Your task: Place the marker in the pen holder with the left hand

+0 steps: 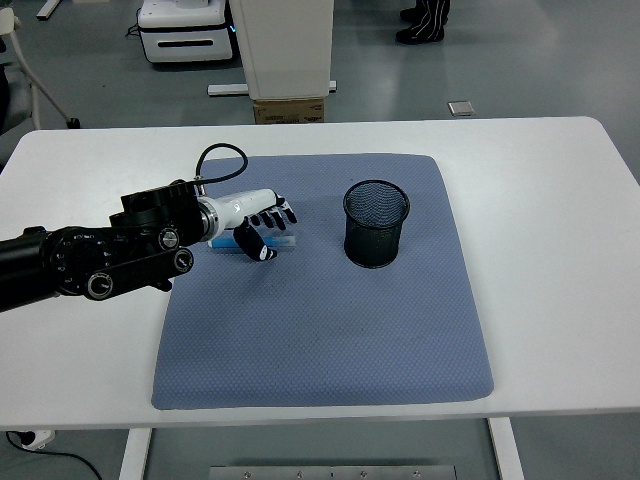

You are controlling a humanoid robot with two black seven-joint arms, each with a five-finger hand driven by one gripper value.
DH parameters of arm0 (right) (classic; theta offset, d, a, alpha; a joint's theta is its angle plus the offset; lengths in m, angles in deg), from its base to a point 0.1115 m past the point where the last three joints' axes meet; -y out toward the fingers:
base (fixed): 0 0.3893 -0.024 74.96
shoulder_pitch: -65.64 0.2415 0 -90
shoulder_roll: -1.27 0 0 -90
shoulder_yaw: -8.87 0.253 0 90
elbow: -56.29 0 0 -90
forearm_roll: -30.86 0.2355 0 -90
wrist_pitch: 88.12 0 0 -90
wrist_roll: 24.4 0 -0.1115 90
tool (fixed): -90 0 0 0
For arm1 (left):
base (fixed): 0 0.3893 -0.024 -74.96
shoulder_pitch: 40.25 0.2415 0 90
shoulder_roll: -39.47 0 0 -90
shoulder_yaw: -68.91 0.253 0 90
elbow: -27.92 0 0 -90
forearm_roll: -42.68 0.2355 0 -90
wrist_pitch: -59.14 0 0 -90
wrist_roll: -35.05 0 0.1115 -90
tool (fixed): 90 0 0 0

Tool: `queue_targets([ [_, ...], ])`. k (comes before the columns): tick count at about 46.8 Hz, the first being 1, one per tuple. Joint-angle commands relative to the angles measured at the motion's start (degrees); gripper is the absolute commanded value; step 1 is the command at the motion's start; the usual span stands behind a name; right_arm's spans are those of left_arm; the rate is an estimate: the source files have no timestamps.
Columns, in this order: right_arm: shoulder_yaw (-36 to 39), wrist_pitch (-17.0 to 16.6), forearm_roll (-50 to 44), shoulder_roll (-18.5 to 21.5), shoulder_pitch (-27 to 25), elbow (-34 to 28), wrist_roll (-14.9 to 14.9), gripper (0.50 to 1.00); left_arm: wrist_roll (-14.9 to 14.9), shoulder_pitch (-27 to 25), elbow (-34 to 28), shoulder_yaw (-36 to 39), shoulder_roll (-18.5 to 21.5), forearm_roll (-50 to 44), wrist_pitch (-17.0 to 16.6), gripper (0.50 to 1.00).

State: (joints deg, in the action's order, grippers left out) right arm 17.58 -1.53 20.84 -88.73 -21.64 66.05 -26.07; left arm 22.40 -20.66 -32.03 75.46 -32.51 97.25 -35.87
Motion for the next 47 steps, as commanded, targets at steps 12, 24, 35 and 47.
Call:
queue_targets([
  [12,0.0,0.0,0.0,0.0,0.0,0.0,0.0,1.000,0.0,0.0,0.0,0.8,-0.2,1.5,0.0,0.663],
  [24,0.0,0.0,0.0,0.0,0.0,0.0,0.0,1.000,0.0,0.0,0.0,0.8,-0.1,1.5,0.0,0.607],
  [35,0.0,0.0,0.0,0.0,0.0,0.0,0.0,1.000,0.0,0.0,0.1,0.9,-0.2,1.6,0.0,0.607],
  [47,0.0,0.0,0.0,0.0,0.0,0.0,0.0,1.000,0.0,0.0,0.1,1.3,-0.2,2.7,0.1,0.607],
])
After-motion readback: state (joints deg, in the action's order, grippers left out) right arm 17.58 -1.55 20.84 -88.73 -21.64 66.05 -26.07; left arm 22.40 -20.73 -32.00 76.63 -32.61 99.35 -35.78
